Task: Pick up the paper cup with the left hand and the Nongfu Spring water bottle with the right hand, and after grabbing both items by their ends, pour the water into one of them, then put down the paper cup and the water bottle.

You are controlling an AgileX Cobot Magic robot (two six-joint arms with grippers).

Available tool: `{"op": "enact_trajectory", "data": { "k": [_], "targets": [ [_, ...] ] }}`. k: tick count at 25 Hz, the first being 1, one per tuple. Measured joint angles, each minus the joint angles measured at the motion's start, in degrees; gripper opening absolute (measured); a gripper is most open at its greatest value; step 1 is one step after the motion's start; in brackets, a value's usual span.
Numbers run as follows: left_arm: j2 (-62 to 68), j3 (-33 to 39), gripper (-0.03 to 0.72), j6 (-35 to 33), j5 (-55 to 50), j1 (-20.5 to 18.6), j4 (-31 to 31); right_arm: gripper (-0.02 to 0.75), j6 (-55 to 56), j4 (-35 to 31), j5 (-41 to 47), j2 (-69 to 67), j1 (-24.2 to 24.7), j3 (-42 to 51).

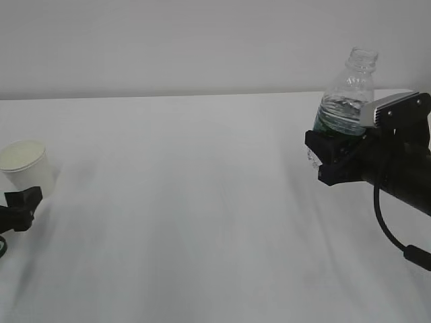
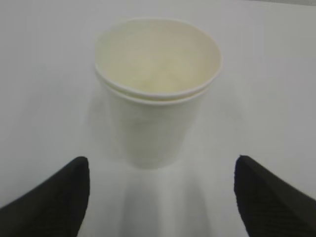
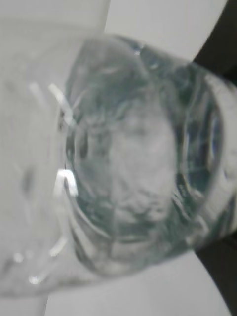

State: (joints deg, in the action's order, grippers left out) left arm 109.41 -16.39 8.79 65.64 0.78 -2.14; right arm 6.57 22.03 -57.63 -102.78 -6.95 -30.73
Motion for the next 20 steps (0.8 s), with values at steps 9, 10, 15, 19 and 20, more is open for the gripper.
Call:
{"op": "enact_trajectory", "data": {
  "k": [9,10,15,19,20],
  "targets": [
    [6.2,-7.1,0.678,-1.9,0.0,0.0,-0.2,0.374,-0.1,0.0,0.0,0.0,0.0,0.0],
    [6.6,-7.6,0.677,-2.2,0.0,0.0,-0.2,0.374,-0.1,0.0,0.0,0.0,0.0,0.0],
    [8.0,-8.9,0.672,-2.8,0.1,0.0,-0.2,0.374,-0.3,0.0,0.0,0.0,0.0,0.0],
    [8.1,-9.1,0.667,-4.2,0.1,0.0,0.8,0.374,-0.3,0.1,0.0,0.0,0.0,0.0],
    [8.2,-9.3,0.666,-4.8,0.1,0.0,1.0,0.374,-0.4,0.1,0.0,0.0,0.0,0.0]
  ]
}}
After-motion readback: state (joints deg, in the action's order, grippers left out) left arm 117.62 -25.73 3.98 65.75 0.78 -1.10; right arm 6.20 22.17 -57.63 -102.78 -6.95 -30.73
